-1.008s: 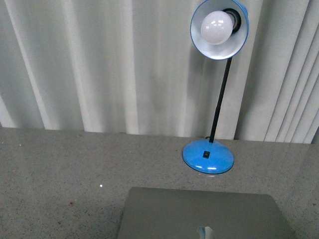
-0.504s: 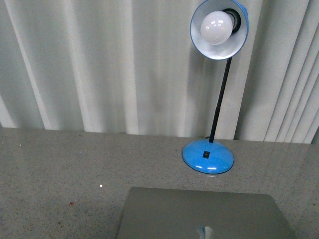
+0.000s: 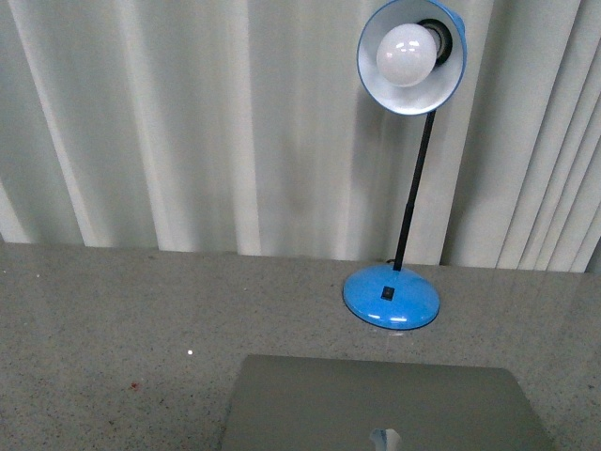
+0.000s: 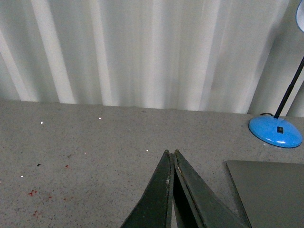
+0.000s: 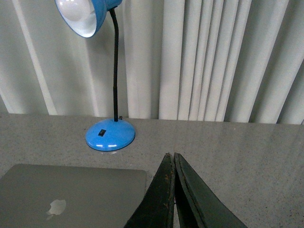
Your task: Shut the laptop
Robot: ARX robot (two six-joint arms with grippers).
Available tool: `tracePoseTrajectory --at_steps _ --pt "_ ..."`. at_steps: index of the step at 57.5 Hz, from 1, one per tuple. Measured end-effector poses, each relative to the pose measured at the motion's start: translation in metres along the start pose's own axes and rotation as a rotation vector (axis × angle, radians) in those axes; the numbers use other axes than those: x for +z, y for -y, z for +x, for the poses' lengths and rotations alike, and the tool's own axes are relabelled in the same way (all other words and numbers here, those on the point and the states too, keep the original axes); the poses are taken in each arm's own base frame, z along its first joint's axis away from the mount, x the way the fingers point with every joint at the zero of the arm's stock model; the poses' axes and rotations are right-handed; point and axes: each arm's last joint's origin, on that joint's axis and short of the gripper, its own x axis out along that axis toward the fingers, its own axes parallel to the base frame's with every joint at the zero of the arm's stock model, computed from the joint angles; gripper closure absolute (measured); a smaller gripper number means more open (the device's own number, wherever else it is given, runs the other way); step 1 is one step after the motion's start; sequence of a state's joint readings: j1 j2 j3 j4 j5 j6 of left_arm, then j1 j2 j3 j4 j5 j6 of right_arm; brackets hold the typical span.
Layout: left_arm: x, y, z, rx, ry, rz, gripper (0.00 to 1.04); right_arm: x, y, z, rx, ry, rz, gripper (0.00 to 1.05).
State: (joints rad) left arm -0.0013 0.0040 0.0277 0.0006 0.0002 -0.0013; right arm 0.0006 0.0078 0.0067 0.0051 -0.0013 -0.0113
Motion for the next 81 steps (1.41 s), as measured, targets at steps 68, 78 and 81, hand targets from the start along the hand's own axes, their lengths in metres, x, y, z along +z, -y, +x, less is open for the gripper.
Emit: tracePoseTrajectory --at_steps 68,78,81 --pt "0.0002 0.0 -0.0002 0.0 0.003 0.0 0.07 -0.0002 0.0 -0.0002 0.0 -0.001 0.0 0.07" --pt "0.0002 0.0 -0.0002 0.0 0.003 0.0 0.07 -0.0002 0.0 -0.0002 0.0 -0.001 0.0 0.07" --pt "0.0002 0.0 -0.0002 0.0 0.003 0.0 0.07 -0.0002 0.0 -0.0002 0.0 -0.001 0.0 0.07"
